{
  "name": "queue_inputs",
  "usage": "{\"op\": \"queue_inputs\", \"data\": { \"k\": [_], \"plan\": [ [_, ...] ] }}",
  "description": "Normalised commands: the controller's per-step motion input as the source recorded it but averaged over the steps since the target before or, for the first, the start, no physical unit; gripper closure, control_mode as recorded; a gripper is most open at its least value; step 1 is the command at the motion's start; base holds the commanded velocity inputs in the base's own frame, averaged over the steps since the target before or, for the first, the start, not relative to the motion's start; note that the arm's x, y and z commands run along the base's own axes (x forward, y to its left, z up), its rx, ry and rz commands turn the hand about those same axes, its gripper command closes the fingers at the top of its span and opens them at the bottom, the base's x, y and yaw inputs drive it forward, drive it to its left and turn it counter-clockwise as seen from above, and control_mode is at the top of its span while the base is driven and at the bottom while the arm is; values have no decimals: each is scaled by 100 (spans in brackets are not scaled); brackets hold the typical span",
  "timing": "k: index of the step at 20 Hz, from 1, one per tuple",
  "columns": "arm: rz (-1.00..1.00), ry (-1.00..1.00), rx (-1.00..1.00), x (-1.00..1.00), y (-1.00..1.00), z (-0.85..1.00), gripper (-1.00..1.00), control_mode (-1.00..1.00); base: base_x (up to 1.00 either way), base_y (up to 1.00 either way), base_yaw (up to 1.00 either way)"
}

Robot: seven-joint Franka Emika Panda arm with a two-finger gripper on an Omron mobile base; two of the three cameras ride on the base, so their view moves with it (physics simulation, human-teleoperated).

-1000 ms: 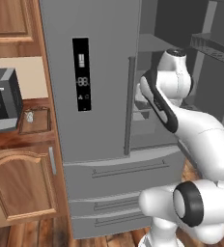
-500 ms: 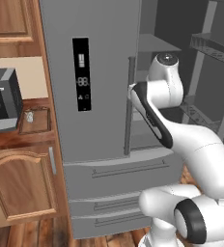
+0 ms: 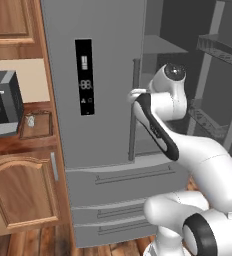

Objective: Retrieve a lemon from the fridge and place it on the cutting board with the fish.

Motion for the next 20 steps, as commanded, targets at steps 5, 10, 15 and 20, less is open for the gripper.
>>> {"op": "queue_inputs", "data": {
  "k": [5, 10, 15, 20],
  "plan": [
    [4, 0, -9, 32, 40, 7, -100, -100, 0, 0, 0],
    [-5, 4, -4, 24, 15, 0, -100, -100, 0, 0, 0],
    [-4, 0, 0, 5, -6, 0, -100, -100, 0, 0, 0],
    [-1, -9, 0, 6, -18, 0, -100, -100, 0, 0, 0]
  ]
}}
